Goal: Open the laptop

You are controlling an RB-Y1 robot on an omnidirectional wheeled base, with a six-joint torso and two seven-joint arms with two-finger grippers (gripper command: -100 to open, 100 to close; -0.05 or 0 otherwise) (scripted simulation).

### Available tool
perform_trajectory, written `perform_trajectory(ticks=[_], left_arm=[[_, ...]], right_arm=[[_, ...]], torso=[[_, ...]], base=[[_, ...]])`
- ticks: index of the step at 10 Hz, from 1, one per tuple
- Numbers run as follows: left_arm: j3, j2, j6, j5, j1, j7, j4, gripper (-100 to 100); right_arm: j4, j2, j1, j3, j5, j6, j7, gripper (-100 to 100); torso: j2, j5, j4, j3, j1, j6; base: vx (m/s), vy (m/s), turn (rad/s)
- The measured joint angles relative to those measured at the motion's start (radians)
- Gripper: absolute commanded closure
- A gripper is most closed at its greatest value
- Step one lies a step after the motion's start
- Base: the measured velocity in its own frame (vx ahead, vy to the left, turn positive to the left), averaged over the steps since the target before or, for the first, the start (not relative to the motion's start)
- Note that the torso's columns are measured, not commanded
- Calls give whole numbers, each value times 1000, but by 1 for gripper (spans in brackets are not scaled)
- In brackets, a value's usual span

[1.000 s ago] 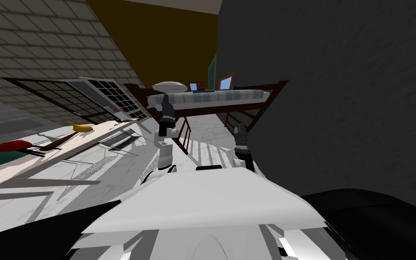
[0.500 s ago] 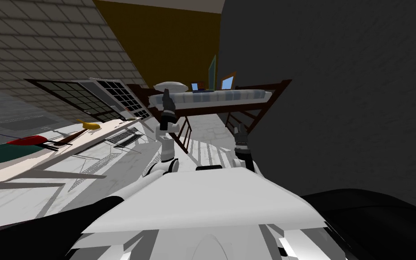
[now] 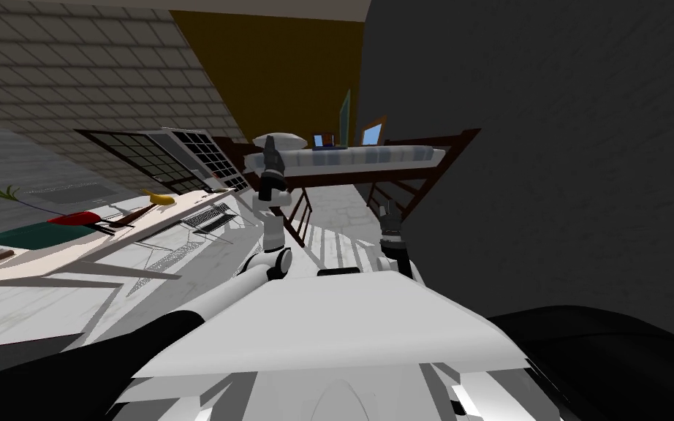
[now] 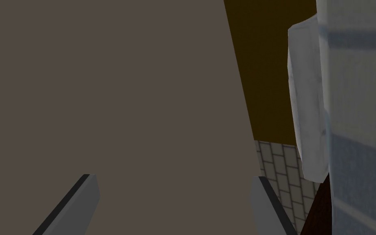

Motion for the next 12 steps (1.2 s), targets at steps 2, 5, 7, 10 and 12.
perform_trajectory(ticks=[2,5,7,10,12], left_arm=[[2,-1,4,-2,-46,-2,18,-100],[14,-1,55,-7,-132,-6,69,-100],[23,-2,98,-11,-193,-11,114,-100],[34,-9,144,-20,-289,-20,179,-100],[38,-14,174,-22,-333,-24,204,-100]], right_arm=[[0,0,0,0,0,0,0,0],[0,0,0,0,0,0,0,0],[0,0,0,0,0,0,0,0],[0,0,0,0,0,0,0,0],[0,0,0,0,0,0,0,0]], torso=[[2,1,0,1,5,0],[1,0,0,0,1,0],[0,0,0,0,0,0],[1,0,0,0,0,0],[1,1,0,1,1,-1]], base=[[-4,-33,47],[11,-62,72],[11,-63,40],[17,-65,61],[16,-72,93]])
